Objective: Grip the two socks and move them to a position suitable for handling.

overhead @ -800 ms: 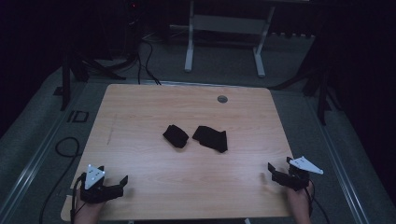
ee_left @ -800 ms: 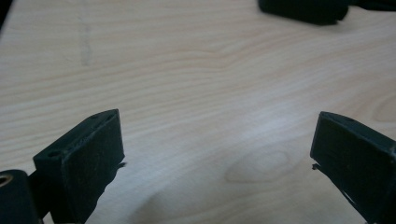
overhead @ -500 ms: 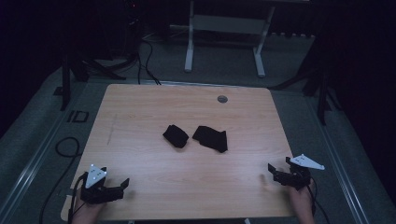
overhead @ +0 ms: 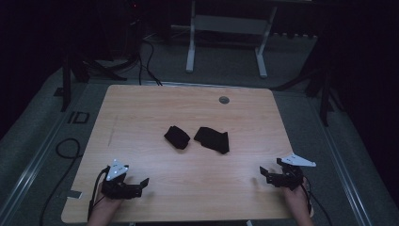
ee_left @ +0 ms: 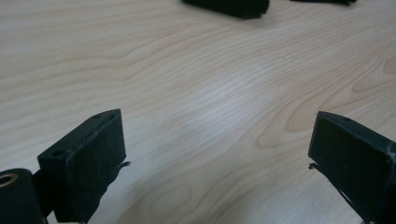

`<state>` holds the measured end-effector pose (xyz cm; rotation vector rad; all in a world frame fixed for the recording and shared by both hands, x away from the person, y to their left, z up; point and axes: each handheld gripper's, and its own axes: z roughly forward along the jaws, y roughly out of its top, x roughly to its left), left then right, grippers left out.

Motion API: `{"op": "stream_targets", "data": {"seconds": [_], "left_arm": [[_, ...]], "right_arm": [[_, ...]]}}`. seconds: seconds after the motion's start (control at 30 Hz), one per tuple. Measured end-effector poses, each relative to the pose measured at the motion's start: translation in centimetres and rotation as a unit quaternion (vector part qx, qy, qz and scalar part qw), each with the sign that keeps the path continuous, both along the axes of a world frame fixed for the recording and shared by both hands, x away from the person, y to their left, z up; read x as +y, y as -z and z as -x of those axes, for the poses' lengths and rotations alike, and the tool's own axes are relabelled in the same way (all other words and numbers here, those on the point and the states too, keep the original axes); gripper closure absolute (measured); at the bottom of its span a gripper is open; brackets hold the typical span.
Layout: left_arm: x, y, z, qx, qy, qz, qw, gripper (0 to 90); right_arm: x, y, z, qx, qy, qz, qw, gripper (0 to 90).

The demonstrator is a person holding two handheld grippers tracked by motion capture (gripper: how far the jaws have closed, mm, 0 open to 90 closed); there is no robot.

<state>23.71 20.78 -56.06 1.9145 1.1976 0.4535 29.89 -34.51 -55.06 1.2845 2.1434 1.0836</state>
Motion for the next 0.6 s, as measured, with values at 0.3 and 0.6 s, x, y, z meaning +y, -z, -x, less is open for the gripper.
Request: {"op": "stream_targets", "data": {"seconds": [0.3,0.6], "left_arm": [[-3.2,-0.4,-2.5,-0.004,0.043,-0.022,0.9988,6.9],[-5.6,-0.3,-4.5,-0.011,0.094,-0.023,0.9952,21.1]], "right_arm": [[2.4,-0.3,-1.1,-0.005,-0.042,-0.007,0.9991,13.2],[5.2,-0.5,-2.4,0.003,-0.084,-0.011,0.9964,13.5]]}}
